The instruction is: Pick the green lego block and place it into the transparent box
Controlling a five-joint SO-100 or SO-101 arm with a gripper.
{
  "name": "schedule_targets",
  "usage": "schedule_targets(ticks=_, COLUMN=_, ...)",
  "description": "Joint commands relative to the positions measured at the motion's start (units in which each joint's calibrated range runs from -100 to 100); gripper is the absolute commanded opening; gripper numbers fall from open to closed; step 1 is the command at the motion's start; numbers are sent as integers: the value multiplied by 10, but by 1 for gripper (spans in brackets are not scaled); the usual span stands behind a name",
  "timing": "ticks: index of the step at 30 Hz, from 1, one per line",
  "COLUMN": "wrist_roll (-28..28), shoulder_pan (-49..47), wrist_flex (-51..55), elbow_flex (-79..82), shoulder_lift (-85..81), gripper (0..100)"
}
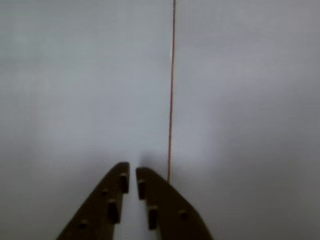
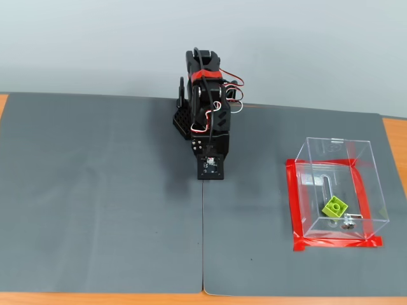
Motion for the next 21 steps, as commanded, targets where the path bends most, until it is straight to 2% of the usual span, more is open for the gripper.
schedule_targets(ticks=1, wrist_roll=1, shoulder_pan=0, wrist_flex=2, elbow_flex=-37, shoulder_lift=-1, gripper=2)
schedule_targets(ticks=21, wrist_roll=1, shoulder_pan=0, wrist_flex=2, elbow_flex=-37, shoulder_lift=0, gripper=2)
